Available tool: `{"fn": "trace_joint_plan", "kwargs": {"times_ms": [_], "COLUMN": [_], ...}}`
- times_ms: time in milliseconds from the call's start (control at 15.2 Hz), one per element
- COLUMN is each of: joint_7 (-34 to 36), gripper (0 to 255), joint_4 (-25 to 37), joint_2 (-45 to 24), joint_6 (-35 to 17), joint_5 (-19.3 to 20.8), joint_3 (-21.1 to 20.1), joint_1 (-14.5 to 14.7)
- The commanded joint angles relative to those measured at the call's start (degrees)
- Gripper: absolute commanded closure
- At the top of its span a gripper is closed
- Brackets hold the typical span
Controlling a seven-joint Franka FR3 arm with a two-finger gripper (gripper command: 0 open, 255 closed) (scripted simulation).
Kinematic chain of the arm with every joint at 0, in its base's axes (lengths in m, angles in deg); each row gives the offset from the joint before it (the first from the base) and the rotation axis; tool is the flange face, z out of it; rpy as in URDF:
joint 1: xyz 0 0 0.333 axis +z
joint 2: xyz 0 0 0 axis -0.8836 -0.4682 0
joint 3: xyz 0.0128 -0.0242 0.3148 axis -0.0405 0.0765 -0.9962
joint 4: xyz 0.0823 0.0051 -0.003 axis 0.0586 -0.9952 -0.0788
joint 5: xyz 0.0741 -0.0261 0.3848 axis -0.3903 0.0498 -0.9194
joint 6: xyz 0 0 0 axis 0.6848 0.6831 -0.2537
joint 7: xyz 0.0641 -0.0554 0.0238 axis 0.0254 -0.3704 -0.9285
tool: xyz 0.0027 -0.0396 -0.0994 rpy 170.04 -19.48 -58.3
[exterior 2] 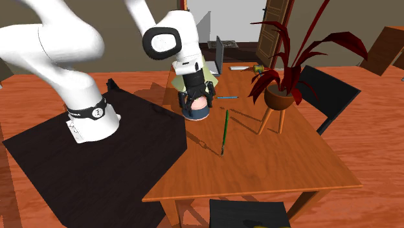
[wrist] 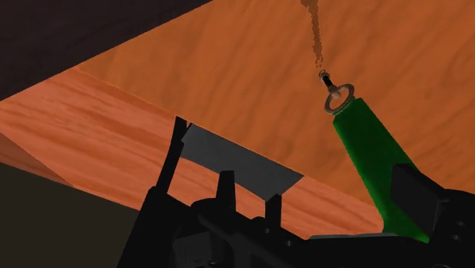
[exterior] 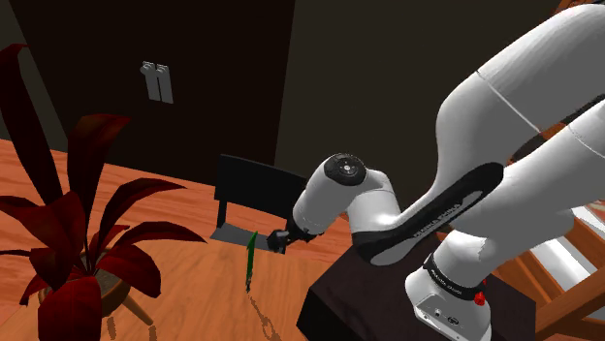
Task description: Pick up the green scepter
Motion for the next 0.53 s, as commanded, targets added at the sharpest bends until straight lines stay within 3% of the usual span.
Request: {"fn": "trace_joint_plan", "kwargs": {"times_ms": [0, 66, 198, 330, 462], "joint_7": [6.4, 5.6, 5.1, 6.4, 8.0], "gripper": [0, 0, 0, 0, 0], "joint_4": [2.8, 4.1, 7.2, 10.7, 14.5], "joint_2": [1.3, 4.2, 9.7, 15.0, 20.3], "joint_6": [-3.5, -5.1, -7.6, -9.4, -10.6], "joint_5": [4.4, 1.1, -3.6, -5.8, -7.4], "joint_3": [-23.5, -31.2, -41.6, -48.2, -52.6], "joint_1": [-23.4, -29.8, -38.1, -43.4, -46.8]}}
